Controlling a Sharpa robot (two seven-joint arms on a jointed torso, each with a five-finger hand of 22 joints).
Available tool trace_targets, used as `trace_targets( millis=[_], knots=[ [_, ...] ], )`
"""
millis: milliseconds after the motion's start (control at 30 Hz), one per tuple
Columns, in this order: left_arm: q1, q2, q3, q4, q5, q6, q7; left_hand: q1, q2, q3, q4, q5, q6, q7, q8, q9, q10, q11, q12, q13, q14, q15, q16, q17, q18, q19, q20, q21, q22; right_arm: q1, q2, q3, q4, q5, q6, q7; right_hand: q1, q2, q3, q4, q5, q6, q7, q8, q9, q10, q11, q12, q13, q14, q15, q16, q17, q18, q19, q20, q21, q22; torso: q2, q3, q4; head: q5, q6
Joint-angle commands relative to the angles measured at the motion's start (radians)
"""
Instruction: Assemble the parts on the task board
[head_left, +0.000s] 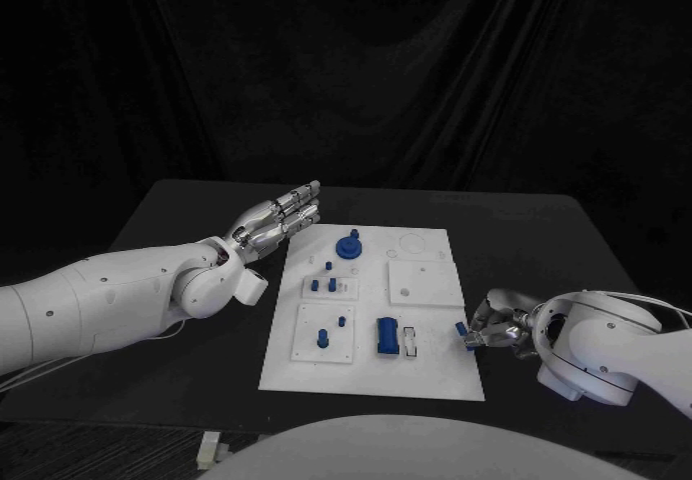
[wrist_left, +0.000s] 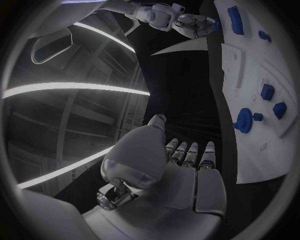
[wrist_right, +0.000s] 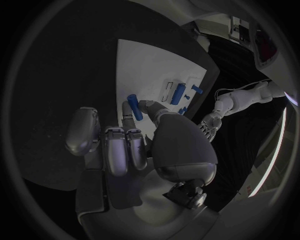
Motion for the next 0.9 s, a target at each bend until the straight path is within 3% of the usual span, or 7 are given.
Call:
trace_targets(
  millis=[33,400,500,700,900],
  knots=[
    [-0.001,0.002,0.001,0.003,0.0,0.01,0.01,0.01,0.003,0.001,-0.005,0.005,0.001,0.004,0.006,0.001,-0.002,0.005,-0.007,-0.001,0.0,-0.001,-0.004,-0.001,0.009,0.0,0.005,-0.002,-0.001,0.003,-0.001,0.0,0.004,0.122,-0.023,0.024,-0.014,0.002,0.076,-0.077,-0.007,0.012,-0.004,-0.008,-0.002,0.102,0.003,0.003,0.263,0.092,0.004,0.002,0.207,0.0,0.011,0.006,0.003,0.16,0.0,0.0004,0.0,0.003,0.0],
    [-0.001,0.005,0.001,0.0,0.0,0.012,0.007,0.009,0.003,0.001,-0.007,0.005,0.001,0.006,0.006,0.001,-0.002,0.007,-0.007,-0.001,0.0,-0.001,-0.004,-0.001,0.009,0.0,0.005,-0.002,-0.001,0.004,0.018,0.0,0.006,0.282,-0.026,0.036,-0.021,0.002,0.074,-0.075,-0.011,0.013,-0.004,-0.01,-0.005,0.102,0.003,0.003,0.263,0.092,0.005,0.002,0.206,0.0,0.011,0.007,0.003,0.16,0.0,-0.0001,-0.0008,-0.001,0.0],
    [-0.001,0.007,0.001,-0.001,0.0,0.014,0.006,0.009,0.003,0.001,-0.007,0.005,0.001,0.006,0.006,0.001,-0.002,0.007,-0.007,-0.001,0.0,-0.001,-0.004,-0.001,0.009,0.0,0.005,-0.002,-0.001,0.004,0.038,0.0,-0.003,0.32,-0.029,0.042,-0.027,0.005,0.074,-0.072,-0.016,0.012,-0.004,-0.013,-0.007,0.102,0.003,0.003,0.263,0.091,0.006,0.001,0.201,0.0,0.01,0.008,0.001,0.16,-0.001,-0.0004,-0.0019,-0.001,0.0],
    [-0.001,0.009,0.001,-0.002,0.0,0.016,0.003,0.006,0.004,0.003,-0.008,0.005,0.002,0.016,0.006,0.001,-0.002,0.006,-0.007,-0.001,0.0,-0.003,-0.004,-0.001,0.009,0.0,0.005,-0.002,-0.001,0.002,0.08,0.0,-0.029,0.344,-0.041,0.051,-0.03,0.009,0.074,-0.07,-0.017,0.01,-0.004,-0.015,-0.008,0.102,0.004,0.003,0.263,0.091,0.007,0.0,0.198,0.001,0.009,0.009,-0.004,0.158,-0.001,0.001,0.0018,-0.001,0.0],
    [-0.001,0.006,0.001,-0.002,0.0,0.018,0.001,0.004,0.003,0.003,-0.009,0.004,0.003,0.018,0.006,0.002,-0.002,0.012,-0.007,-0.001,0.0,-0.004,-0.004,-0.001,0.01,0.0,0.005,-0.002,-0.001,-0.002,0.115,-0.001,-0.054,0.35,-0.063,0.06,-0.035,0.013,0.073,-0.066,-0.024,0.009,-0.004,-0.017,-0.01,0.102,0.004,0.003,0.263,0.09,0.008,-0.001,0.193,0.001,0.007,0.01,-0.007,0.158,0.0,0.0008,-0.0015,0.005,0.0]
  ],
)
